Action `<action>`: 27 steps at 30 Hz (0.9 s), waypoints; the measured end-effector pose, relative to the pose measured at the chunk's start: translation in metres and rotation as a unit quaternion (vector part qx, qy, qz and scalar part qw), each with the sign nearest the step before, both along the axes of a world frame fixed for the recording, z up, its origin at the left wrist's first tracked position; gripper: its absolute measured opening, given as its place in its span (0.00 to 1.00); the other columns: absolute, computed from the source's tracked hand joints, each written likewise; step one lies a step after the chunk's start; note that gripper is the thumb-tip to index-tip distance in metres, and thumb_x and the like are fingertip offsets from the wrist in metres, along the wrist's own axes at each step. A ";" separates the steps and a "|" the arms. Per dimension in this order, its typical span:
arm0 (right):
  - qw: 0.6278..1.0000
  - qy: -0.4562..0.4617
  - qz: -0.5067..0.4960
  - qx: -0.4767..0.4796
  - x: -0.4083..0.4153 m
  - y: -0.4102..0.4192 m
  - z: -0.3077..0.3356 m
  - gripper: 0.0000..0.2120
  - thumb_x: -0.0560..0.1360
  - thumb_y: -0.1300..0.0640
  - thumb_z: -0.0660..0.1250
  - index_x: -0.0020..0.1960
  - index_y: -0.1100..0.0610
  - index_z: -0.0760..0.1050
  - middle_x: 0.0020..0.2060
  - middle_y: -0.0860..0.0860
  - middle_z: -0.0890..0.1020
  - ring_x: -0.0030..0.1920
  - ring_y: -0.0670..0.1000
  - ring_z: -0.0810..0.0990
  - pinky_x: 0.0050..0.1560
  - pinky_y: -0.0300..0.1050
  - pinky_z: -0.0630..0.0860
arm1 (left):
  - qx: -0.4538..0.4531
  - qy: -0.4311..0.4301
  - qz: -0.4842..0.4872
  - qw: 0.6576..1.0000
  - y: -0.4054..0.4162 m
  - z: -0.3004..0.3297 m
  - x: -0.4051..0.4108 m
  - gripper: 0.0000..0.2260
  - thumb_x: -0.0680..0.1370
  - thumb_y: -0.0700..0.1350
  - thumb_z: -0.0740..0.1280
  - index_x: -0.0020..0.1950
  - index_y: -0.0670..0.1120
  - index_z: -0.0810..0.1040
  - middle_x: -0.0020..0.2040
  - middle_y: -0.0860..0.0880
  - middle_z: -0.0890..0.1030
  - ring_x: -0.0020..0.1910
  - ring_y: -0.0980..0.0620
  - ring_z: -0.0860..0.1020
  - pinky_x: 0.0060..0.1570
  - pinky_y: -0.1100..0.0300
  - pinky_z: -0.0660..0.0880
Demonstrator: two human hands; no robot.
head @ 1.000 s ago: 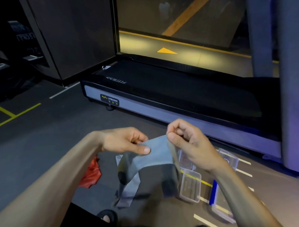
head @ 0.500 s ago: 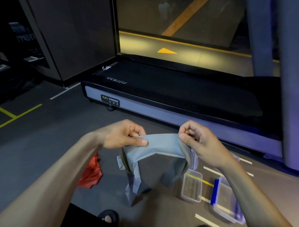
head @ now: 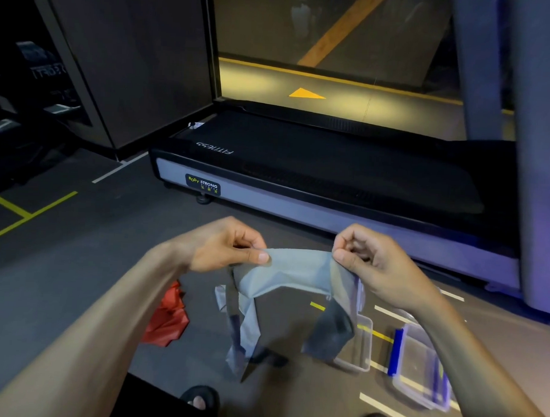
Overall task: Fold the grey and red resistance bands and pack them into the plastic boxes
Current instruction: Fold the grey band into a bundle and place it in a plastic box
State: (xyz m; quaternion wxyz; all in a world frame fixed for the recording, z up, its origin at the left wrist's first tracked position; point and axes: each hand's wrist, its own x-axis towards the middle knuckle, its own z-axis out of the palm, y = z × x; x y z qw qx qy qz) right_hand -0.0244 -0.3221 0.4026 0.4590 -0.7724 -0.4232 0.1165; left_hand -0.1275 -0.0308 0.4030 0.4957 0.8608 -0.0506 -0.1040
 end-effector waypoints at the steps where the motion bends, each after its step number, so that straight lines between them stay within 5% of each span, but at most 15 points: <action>1: 1.000 -0.001 0.004 -0.005 -0.001 -0.001 0.001 0.02 0.81 0.61 0.68 0.49 0.56 0.77 0.42 0.50 0.81 0.45 0.52 0.80 0.49 0.37 0.76 | 0.005 0.000 -0.004 1.000 -0.001 0.002 -0.001 0.14 0.77 0.57 0.72 0.45 0.47 0.85 0.38 0.41 0.81 0.39 0.52 0.73 0.43 0.53 0.69; 9: 1.000 -0.026 -0.003 -0.010 -0.004 -0.001 -0.002 0.03 0.81 0.60 0.68 0.49 0.54 0.77 0.42 0.48 0.81 0.43 0.50 0.80 0.46 0.43 0.77 | -0.048 0.056 -0.040 0.996 -0.010 0.005 -0.002 0.10 0.84 0.45 0.65 0.46 0.43 0.79 0.37 0.52 0.77 0.38 0.58 0.71 0.40 0.64 0.68; 11: 0.999 -0.017 -0.006 0.033 -0.004 0.000 0.001 0.04 0.80 0.63 0.68 0.48 0.55 0.77 0.42 0.49 0.81 0.43 0.47 0.80 0.47 0.38 0.75 | -0.113 0.085 -0.020 0.990 -0.015 -0.001 -0.002 0.10 0.83 0.48 0.65 0.47 0.42 0.77 0.39 0.46 0.72 0.37 0.52 0.68 0.39 0.62 0.64; 14: 0.996 0.023 -0.015 0.089 -0.001 -0.002 0.009 0.03 0.80 0.63 0.68 0.49 0.57 0.76 0.40 0.55 0.81 0.40 0.46 0.77 0.44 0.36 0.73 | -0.276 0.131 -0.002 0.952 -0.020 -0.009 0.000 0.10 0.82 0.46 0.64 0.52 0.40 0.79 0.46 0.41 0.79 0.43 0.46 0.78 0.46 0.58 0.76; 19: 0.998 0.022 0.020 0.059 -0.001 0.003 0.006 0.02 0.80 0.62 0.68 0.49 0.57 0.76 0.40 0.52 0.81 0.42 0.44 0.77 0.46 0.38 0.73 | -0.381 0.134 -0.082 0.911 -0.023 0.001 -0.002 0.08 0.77 0.41 0.68 0.52 0.39 0.82 0.46 0.46 0.84 0.43 0.52 0.84 0.45 0.61 0.80; 23: 0.998 0.011 0.025 0.051 0.000 0.003 0.005 0.02 0.81 0.61 0.68 0.49 0.57 0.76 0.41 0.54 0.80 0.42 0.47 0.77 0.47 0.40 0.73 | -0.267 0.151 -0.065 0.950 -0.012 0.005 0.000 0.05 0.80 0.39 0.68 0.54 0.40 0.82 0.43 0.47 0.84 0.39 0.55 0.82 0.40 0.64 0.78; 27: 0.998 0.022 0.007 0.054 0.006 -0.003 0.007 0.02 0.80 0.60 0.68 0.49 0.55 0.76 0.41 0.49 0.81 0.42 0.44 0.78 0.47 0.37 0.73 | -0.079 0.133 -0.061 0.986 0.001 0.002 0.000 0.06 0.82 0.47 0.69 0.51 0.46 0.84 0.39 0.56 0.80 0.36 0.60 0.72 0.36 0.64 0.64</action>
